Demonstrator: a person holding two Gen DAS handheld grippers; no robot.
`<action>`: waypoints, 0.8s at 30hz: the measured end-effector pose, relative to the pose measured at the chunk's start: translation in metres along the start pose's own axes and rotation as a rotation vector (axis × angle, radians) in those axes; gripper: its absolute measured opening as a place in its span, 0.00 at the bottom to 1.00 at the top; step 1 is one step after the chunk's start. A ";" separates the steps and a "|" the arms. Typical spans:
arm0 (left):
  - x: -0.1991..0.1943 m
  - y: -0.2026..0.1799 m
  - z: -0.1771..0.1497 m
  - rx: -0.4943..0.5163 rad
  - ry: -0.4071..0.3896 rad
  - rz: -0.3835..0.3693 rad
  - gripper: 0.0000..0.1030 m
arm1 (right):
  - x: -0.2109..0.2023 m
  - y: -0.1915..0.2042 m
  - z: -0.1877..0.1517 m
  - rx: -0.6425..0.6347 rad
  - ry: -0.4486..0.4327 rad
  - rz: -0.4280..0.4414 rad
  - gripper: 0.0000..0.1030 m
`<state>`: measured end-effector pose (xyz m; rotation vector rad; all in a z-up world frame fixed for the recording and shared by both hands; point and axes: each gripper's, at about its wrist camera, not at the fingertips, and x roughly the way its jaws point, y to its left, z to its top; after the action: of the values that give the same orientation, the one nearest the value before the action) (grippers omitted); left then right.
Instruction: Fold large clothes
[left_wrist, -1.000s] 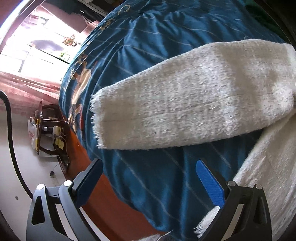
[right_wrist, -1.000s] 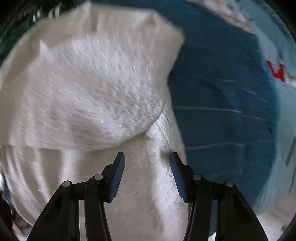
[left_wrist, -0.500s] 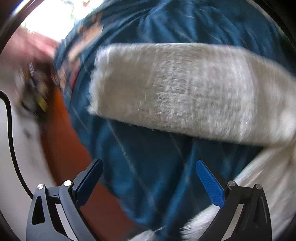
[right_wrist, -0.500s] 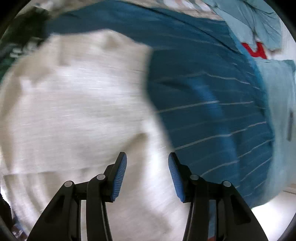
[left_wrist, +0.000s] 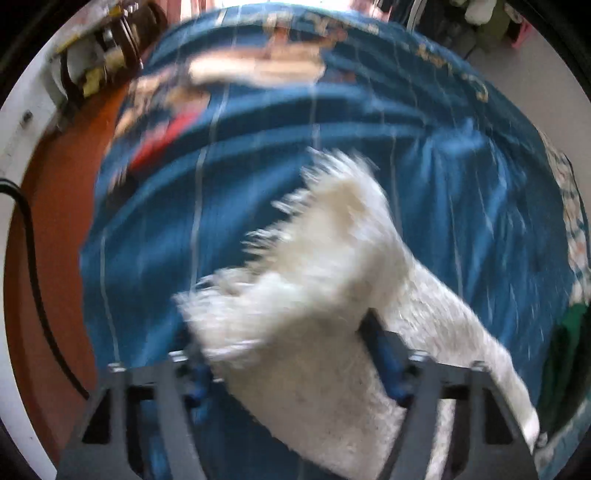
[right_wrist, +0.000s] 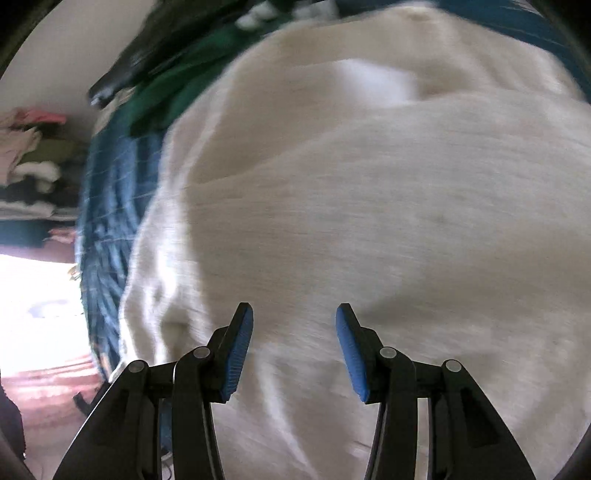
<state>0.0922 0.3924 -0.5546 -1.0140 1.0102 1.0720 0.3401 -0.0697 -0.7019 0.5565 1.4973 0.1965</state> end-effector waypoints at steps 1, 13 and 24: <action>-0.001 -0.008 0.005 0.016 -0.018 -0.004 0.33 | 0.013 0.012 0.003 -0.008 0.013 0.003 0.48; -0.088 -0.106 0.019 0.334 -0.237 -0.093 0.10 | 0.030 0.059 0.014 -0.096 0.005 -0.232 0.56; -0.183 -0.212 -0.086 0.836 -0.487 -0.079 0.09 | 0.005 0.035 0.012 -0.134 -0.126 -0.670 0.83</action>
<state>0.2550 0.2373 -0.3673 -0.0980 0.8712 0.6651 0.3597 -0.0406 -0.6905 -0.0564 1.4565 -0.2552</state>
